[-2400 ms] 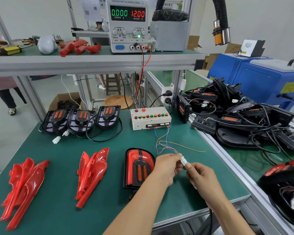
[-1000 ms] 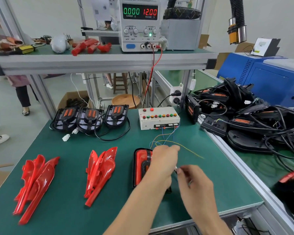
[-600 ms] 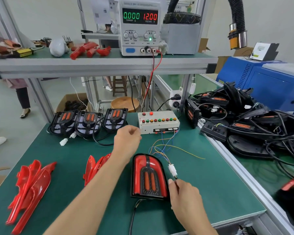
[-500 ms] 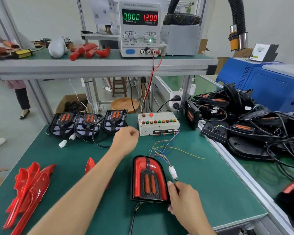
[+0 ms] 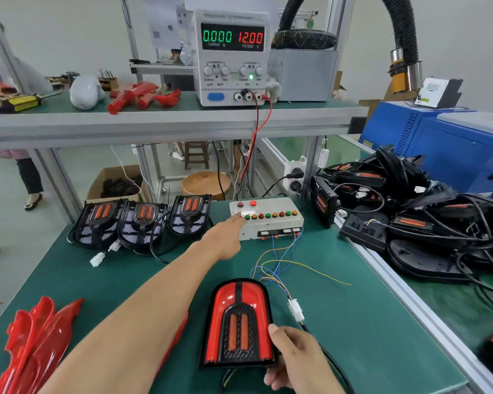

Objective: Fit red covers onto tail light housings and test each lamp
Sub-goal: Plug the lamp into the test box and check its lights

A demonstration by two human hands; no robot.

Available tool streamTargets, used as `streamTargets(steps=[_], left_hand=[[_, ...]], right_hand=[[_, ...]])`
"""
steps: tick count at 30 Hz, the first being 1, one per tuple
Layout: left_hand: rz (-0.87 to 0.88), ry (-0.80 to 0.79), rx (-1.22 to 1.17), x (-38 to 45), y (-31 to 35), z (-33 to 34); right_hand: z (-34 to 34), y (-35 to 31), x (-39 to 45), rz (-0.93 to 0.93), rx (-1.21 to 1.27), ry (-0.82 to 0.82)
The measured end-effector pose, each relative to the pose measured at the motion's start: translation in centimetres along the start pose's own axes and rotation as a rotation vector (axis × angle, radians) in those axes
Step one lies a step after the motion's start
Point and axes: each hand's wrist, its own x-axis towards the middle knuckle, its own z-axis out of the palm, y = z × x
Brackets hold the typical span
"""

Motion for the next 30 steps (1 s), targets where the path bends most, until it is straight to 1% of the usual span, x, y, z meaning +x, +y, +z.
streamTargets(steps=[6,11,21,27,30], left_hand=[[0.015,-0.004,0.045,0.8,-0.4,0.7],[0.019,-0.019,0.093,1.2,-0.4,0.8],[0.040,-0.009,0.216,1.2,-0.2,0.9],[0.011,0.058,0.180,0.8,0.3,0.6],[0.006,0.059,0.190,0.7,0.4,0.8]], right_hand=[[0.3,1.2,0.5,-0.153,0.172,0.038],[0.7,1.5,0.5,-0.241,0.223,0.109],[1.1,2.0,0.9,-0.272,0.203,0.142],[1.0,2.4,1.0,-0.275,0.205,0.133],[0.9,2.5,1.0,-0.271,0.198,0.141]])
